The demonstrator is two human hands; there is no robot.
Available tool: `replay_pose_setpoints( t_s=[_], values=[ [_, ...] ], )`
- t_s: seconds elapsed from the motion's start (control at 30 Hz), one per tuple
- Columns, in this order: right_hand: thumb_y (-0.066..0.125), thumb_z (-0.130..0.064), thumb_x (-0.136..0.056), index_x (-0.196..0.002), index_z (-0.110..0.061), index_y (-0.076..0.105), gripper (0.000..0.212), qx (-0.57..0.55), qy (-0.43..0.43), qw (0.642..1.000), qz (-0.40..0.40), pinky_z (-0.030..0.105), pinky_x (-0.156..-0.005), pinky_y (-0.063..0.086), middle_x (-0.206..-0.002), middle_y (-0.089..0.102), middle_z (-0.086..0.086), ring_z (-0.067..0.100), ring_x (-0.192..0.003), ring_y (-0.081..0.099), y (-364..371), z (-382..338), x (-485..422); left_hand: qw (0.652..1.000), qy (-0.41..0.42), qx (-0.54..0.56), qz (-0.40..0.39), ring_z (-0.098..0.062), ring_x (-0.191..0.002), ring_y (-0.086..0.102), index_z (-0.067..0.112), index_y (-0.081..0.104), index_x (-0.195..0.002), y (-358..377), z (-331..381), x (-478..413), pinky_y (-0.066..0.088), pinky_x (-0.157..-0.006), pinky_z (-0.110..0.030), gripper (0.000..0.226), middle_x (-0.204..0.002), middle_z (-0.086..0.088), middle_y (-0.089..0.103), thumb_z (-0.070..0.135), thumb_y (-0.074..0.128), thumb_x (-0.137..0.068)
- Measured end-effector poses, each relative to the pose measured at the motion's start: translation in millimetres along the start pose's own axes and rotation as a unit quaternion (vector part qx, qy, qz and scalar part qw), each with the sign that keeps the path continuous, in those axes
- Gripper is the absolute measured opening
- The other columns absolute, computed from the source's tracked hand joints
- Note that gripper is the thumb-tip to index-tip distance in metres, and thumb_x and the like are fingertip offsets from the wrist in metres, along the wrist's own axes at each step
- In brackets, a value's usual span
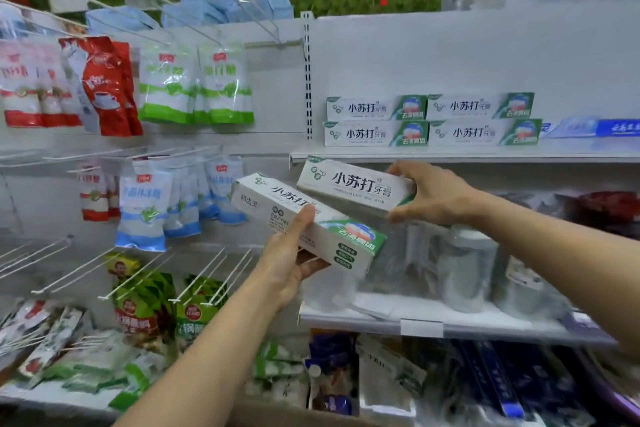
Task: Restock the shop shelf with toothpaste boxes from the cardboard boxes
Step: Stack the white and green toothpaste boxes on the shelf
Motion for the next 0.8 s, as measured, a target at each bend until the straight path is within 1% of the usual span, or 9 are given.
replay_pose_setpoints(
  t_s=[0.07,0.17,0.27,0.3,0.37,0.43,0.5,0.63,0.8],
  values=[
    [0.08,-0.043,-0.063,-0.122,-0.036,0.047,0.067,0.003,-0.015,1.0,0.015,0.037,-0.093,0.047,-0.106,0.063,-0.007,0.02,-0.095,0.061,-23,7,-25,1.0,0.023,0.004,0.008,-0.024,-0.087,0.068,0.016,0.056,-0.103,19,16,-18,0.06,-0.061,-0.037,0.029,-0.095,-0.011,0.066,0.036,0.066,-0.085],
    [0.078,-0.047,-0.061,-0.127,-0.037,0.044,0.074,0.016,-0.036,0.999,0.038,0.037,-0.094,0.048,-0.11,0.062,-0.004,0.022,-0.097,0.061,-55,16,-64,0.999,0.049,0.012,0.014,-0.022,-0.083,0.068,0.014,0.058,-0.1,43,37,-46,0.06,-0.061,-0.038,0.028,-0.089,-0.008,0.067,0.037,0.067,-0.085],
    [0.08,-0.044,-0.064,-0.126,-0.032,0.044,0.072,0.065,-0.054,0.993,0.077,0.037,-0.095,0.04,-0.103,0.057,-0.007,0.021,-0.091,0.054,-82,23,-96,0.998,0.066,-0.002,0.006,-0.023,-0.081,0.071,0.013,0.061,-0.101,65,54,-69,0.061,-0.065,-0.041,0.031,-0.084,-0.007,0.072,0.038,0.068,-0.084],
    [0.08,-0.042,-0.066,-0.125,-0.03,0.044,0.07,0.087,-0.062,0.99,0.09,0.038,-0.095,0.037,-0.101,0.058,-0.007,0.021,-0.09,0.053,-89,26,-107,0.998,0.068,-0.009,0.004,-0.023,-0.082,0.07,0.013,0.062,-0.101,71,58,-77,0.061,-0.067,-0.042,0.031,-0.085,-0.007,0.072,0.038,0.069,-0.084],
    [0.08,-0.041,-0.067,-0.123,-0.03,0.043,0.068,0.128,-0.073,0.983,0.109,0.04,-0.096,0.033,-0.102,0.063,-0.005,0.023,-0.093,0.057,-95,33,-128,0.997,0.071,-0.023,0.007,-0.025,-0.085,0.07,0.011,0.063,-0.103,80,65,-91,0.061,-0.067,-0.042,0.035,-0.089,-0.009,0.073,0.039,0.069,-0.083],
    [0.078,-0.04,-0.067,-0.122,-0.03,0.043,0.066,0.161,-0.083,0.975,0.131,0.04,-0.095,0.031,-0.106,0.066,-0.005,0.024,-0.099,0.059,-96,44,-153,0.996,0.079,-0.031,0.012,-0.027,-0.088,0.071,0.009,0.063,-0.109,86,70,-104,0.061,-0.064,-0.04,0.044,-0.095,-0.011,0.073,0.041,0.071,-0.08],
    [0.076,-0.039,-0.069,-0.123,-0.03,0.043,0.064,0.192,-0.093,0.966,0.148,0.04,-0.092,0.031,-0.109,0.064,-0.003,0.023,-0.102,0.058,-92,53,-176,0.995,0.092,-0.033,0.014,-0.027,-0.088,0.072,0.009,0.063,-0.111,89,75,-117,0.06,-0.062,-0.039,0.047,-0.095,-0.012,0.073,0.042,0.072,-0.078],
    [0.073,-0.039,-0.071,-0.122,-0.031,0.042,0.061,0.212,-0.106,0.958,0.159,0.04,-0.091,0.032,-0.109,0.06,-0.001,0.023,-0.102,0.055,-76,71,-211,0.993,0.111,-0.036,0.017,-0.026,-0.084,0.072,0.013,0.063,-0.102,99,83,-135,0.06,-0.062,-0.039,0.032,-0.087,-0.009,0.072,0.039,0.068,-0.085],
    [0.075,-0.043,-0.07,-0.126,-0.032,0.041,0.066,0.203,-0.131,0.961,0.139,0.039,-0.092,0.03,-0.11,0.058,-0.004,0.021,-0.104,0.053,-60,79,-234,0.991,0.124,-0.029,0.03,-0.029,-0.087,0.072,0.014,0.061,-0.102,105,83,-152,0.06,-0.071,-0.051,0.031,-0.085,-0.01,0.072,0.038,0.069,-0.085]
  ],
)
Point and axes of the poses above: each hand's wrist, its own x-axis away from the middle knuckle, its own y-axis out of the palm, z = x × y, the point moved 5 cm from there along -x, towards the middle knuckle
